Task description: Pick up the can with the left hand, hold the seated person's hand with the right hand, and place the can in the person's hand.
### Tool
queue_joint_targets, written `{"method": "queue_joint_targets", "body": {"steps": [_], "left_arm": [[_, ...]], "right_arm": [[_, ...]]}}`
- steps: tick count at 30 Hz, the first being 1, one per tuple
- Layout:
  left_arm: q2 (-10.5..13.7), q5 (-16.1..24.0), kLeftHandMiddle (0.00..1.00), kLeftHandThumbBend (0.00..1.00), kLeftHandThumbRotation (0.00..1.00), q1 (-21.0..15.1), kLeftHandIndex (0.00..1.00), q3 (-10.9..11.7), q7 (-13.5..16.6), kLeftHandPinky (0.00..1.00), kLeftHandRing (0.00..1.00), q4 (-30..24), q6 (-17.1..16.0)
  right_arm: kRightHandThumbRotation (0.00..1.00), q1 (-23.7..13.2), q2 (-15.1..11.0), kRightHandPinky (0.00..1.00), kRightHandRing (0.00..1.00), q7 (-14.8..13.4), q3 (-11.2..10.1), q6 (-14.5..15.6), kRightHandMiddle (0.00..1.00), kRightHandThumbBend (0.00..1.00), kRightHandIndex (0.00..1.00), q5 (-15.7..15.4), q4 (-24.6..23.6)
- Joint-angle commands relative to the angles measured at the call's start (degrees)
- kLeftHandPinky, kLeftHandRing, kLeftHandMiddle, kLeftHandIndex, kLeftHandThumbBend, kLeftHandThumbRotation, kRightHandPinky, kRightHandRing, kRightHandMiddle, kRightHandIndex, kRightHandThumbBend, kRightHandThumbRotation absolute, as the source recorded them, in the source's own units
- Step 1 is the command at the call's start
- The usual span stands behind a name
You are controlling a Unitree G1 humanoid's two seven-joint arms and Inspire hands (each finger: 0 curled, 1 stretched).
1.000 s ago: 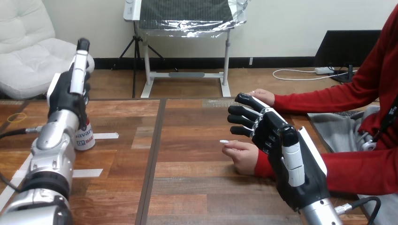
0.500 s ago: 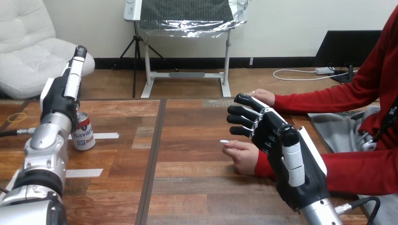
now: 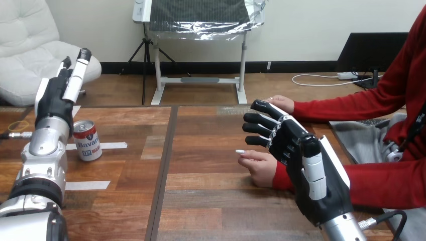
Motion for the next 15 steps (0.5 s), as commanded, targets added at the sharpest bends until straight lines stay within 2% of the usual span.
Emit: {"method": "queue_joint_targets", "body": {"steps": [1, 8, 11, 12, 15], "left_arm": [[1.82, 1.26, 1.0, 0.57, 0.89, -4.42, 1.0, -0.9, 1.29, 1.0, 1.0, 0.26, -1.71], [2.41, 3.35, 0.98, 0.62, 0.87, -4.13, 0.97, -2.04, 4.21, 1.0, 1.0, 0.31, -0.57], [2.58, 3.7, 0.99, 0.65, 0.76, -3.94, 0.98, -2.2, 4.56, 1.0, 1.0, 0.31, -0.42], [2.59, 3.71, 0.99, 0.68, 0.65, -3.91, 0.99, -2.14, 4.57, 1.0, 1.0, 0.3, -0.42], [2.76, 4.67, 1.0, 0.73, 0.52, -3.9, 1.0, -2.76, 5.32, 1.0, 1.0, 0.22, 0.1]], "right_arm": [[1.0, -3.31, -0.17, 0.75, 0.8, 0.05, -0.5, -0.65, 0.81, 0.89, 0.85, 0.57, -2.16], [1.0, -3.65, -0.05, 0.75, 0.8, 0.08, -0.4, -0.71, 0.8, 0.9, 0.85, 0.58, -1.97], [1.0, -3.73, -0.07, 0.74, 0.79, 0.04, -0.38, -0.67, 0.8, 0.89, 0.85, 0.49, -1.95], [1.0, -3.74, -0.09, 0.74, 0.79, 0.05, -0.38, -0.6, 0.8, 0.89, 0.84, 0.5, -1.97], [1.0, -3.74, -0.12, 0.73, 0.79, 0.17, -0.4, -0.61, 0.8, 0.89, 0.84, 0.62, -1.92]]}}
